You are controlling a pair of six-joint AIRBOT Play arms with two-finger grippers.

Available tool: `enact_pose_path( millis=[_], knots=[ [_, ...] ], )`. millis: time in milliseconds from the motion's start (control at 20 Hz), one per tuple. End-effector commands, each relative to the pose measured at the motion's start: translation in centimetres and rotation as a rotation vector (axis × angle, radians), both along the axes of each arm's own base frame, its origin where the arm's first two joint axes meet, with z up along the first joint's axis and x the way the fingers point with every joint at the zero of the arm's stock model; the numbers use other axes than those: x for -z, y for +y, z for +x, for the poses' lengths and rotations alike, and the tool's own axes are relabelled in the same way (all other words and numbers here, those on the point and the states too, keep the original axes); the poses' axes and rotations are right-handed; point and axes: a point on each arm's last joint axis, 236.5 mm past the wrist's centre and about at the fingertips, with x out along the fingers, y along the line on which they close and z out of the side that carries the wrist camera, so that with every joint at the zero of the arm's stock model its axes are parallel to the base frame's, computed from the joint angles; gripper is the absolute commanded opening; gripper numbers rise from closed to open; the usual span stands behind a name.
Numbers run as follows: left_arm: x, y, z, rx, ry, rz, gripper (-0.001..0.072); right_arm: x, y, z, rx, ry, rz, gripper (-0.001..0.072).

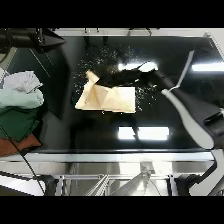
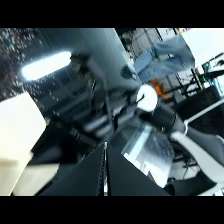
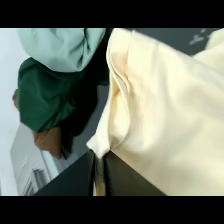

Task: Fold the shirts.

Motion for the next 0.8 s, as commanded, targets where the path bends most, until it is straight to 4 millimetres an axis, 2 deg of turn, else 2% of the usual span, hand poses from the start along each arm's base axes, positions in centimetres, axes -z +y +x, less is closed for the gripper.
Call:
enact_pose_path(
  millis=[0,50,100,150,250,300,350,400,450,550,750],
  knots=[
    [3.3,-0.8,-1.0,0.048,0.061,-0.005,0.0005,-2.1,-7.1,0.2,0.000,0.108,-0.016,0.0185],
    [4.3,-0.8,-0.6,0.030,0.079,-0.011,0.0005,-2.8,-7.6,0.9,0.029,0.090,-0.007,0.0183],
    [5.2,-1.3,-0.4,0.020,0.103,-0.017,0.0005,-3.0,-7.3,1.2,0.037,0.066,-0.007,0.0173],
    [5.8,-1.5,-0.2,0.014,0.110,-0.018,0.0005,-2.8,-6.3,0.9,0.027,0.052,-0.009,0.0102],
    [6.4,-2.3,-0.1,0.012,0.114,-0.018,0.0005,-1.5,-3.5,0.5,0.023,0.046,-0.020,0.0106],
    [6.3,-2.6,-0.2,0.016,0.108,-0.018,0.0005,-0.6,-1.9,0.2,0.020,0.044,-0.027,0.0133],
    [6.1,-2.8,-0.4,0.030,0.102,-0.015,0.0005,0.3,-0.4,-0.3,0.012,0.041,-0.036,0.0227],
    [5.9,-2.9,-0.7,0.044,0.099,-0.014,0.0005,0.9,0.3,-0.6,0.001,0.038,-0.043,0.0248],
    [5.7,-3.0,-1.1,0.063,0.097,-0.012,0.0005,1.3,0.2,-0.7,-0.004,0.041,-0.052,0.0248],
    [5.5,-2.4,-1.8,0.091,0.095,-0.008,0.0005,0.9,-2.1,-0.2,-0.005,0.058,-0.056,0.0243],
    [5.6,-1.7,-2.5,0.119,0.099,-0.004,0.0005,-1.0,-9.4,0.7,0.000,0.108,-0.043,0.0221]
  ],
)
